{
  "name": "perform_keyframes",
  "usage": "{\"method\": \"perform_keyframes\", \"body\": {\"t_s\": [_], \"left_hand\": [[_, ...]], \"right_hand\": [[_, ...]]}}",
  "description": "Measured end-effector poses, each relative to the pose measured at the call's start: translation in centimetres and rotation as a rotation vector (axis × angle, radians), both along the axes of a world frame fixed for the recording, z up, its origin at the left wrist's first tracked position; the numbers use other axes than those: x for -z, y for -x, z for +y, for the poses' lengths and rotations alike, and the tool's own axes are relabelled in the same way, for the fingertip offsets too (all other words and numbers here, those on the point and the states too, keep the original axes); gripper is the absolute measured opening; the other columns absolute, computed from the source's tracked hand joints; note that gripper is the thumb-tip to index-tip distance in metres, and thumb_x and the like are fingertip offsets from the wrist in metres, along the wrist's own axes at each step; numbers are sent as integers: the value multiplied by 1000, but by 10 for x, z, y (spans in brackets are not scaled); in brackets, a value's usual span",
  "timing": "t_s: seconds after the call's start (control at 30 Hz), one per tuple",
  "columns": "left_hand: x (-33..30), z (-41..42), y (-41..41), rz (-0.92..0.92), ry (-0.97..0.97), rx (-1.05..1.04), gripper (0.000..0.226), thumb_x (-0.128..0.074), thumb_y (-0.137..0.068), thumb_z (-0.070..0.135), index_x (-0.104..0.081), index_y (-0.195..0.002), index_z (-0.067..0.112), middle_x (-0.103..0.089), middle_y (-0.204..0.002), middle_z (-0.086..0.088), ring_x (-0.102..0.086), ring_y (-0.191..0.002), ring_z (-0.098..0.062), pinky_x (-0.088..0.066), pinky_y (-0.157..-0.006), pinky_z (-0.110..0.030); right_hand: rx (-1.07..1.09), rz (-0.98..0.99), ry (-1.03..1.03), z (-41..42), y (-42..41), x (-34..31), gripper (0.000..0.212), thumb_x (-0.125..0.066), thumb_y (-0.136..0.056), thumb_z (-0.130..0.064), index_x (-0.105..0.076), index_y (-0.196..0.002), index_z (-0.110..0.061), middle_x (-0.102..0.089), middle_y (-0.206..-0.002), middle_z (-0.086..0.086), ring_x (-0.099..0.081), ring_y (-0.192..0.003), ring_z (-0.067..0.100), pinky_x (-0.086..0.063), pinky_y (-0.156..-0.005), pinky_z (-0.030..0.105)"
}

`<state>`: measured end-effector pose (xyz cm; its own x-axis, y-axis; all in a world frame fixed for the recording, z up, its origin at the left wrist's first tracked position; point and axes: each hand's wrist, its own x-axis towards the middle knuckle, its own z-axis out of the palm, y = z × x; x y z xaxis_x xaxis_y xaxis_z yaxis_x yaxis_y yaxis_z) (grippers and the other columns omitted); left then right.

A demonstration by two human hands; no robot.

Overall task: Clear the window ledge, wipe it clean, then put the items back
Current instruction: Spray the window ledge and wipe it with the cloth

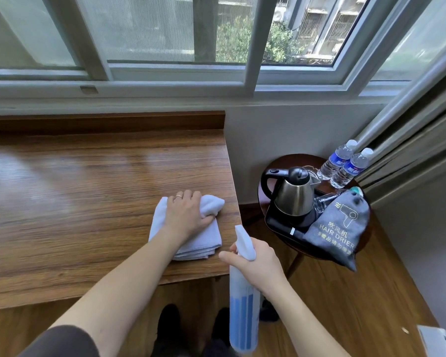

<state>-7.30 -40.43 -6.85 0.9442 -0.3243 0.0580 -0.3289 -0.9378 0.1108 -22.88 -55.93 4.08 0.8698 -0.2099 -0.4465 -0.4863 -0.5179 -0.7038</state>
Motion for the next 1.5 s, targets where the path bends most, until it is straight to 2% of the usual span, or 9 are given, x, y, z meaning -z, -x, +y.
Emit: {"method": "perform_keyframes", "body": {"t_s": [0.17,0.27,0.5,0.67,0.9,1.03,1.13,1.3,1.5], "left_hand": [[-2,6,33,11,22,53,60,-49,-50,65,-56,-78,13,-56,-74,-5,-56,-68,-29,-42,-63,-37],[0,14,63,-6,62,100,62,-55,-51,68,-57,-82,14,-54,-78,-3,-53,-71,-28,-40,-67,-38],[8,25,109,-47,142,117,78,-63,-47,70,-61,-105,18,-56,-95,1,-55,-83,-27,-32,-87,-38],[6,15,90,-48,144,114,58,-58,-59,70,-60,-90,21,-55,-84,3,-55,-77,-25,-33,-80,-39],[0,-2,39,-30,117,121,56,-53,-55,67,-60,-82,18,-57,-78,1,-56,-70,-26,-43,-67,-40],[-3,-16,-1,8,85,53,58,-49,-53,68,-57,-77,16,-56,-75,-1,-57,-68,-28,-43,-65,-39],[-2,-24,-19,37,51,3,59,-49,-53,69,-57,-80,17,-59,-79,-1,-58,-76,-29,-44,-69,-40],[1,-28,-10,27,41,-36,58,-47,-59,69,-60,-82,17,-58,-77,-3,-58,-72,-29,-44,-69,-39],[1,-19,29,-8,112,39,54,-51,-56,63,-61,-82,16,-55,-75,-1,-55,-69,-29,-42,-67,-39]], "right_hand": [[12,14,-6,2,0,1,27,-77,-76,-48,-65,-79,-24,-67,-78,-5,-58,-70,6,-43,-61,22],[5,17,-20,3,-1,3,27,-77,-75,-48,-65,-80,-24,-67,-78,-4,-57,-69,5,-42,-61,23],[44,36,-14,3,-7,1,25,-78,-73,-46,-66,-82,-26,-68,-81,-6,-61,-78,8,-44,-65,26],[33,22,-17,1,-12,0,27,-78,-73,-49,-65,-81,-26,-67,-79,-6,-62,-77,9,-46,-66,26],[20,25,1,-4,-19,0,24,-76,-76,-45,-66,-81,-23,-68,-78,-2,-62,-75,10,-45,-64,25],[39,15,4,-7,-21,-2,27,-77,-77,-46,-67,-83,-21,-68,-81,-2,-61,-74,8,-43,-61,21],[45,10,5,-11,-22,-4,31,-76,-78,-48,-67,-86,-19,-69,-83,-2,-64,-78,10,-44,-62,20],[55,8,6,-15,-25,-4,31,-76,-77,-48,-67,-83,-19,-69,-81,-3,-63,-76,9,-45,-64,22],[39,11,-11,-16,-30,-3,28,-74,-76,-48,-65,-80,-21,-64,-74,-6,-59,-71,7,-44,-64,25]]}}
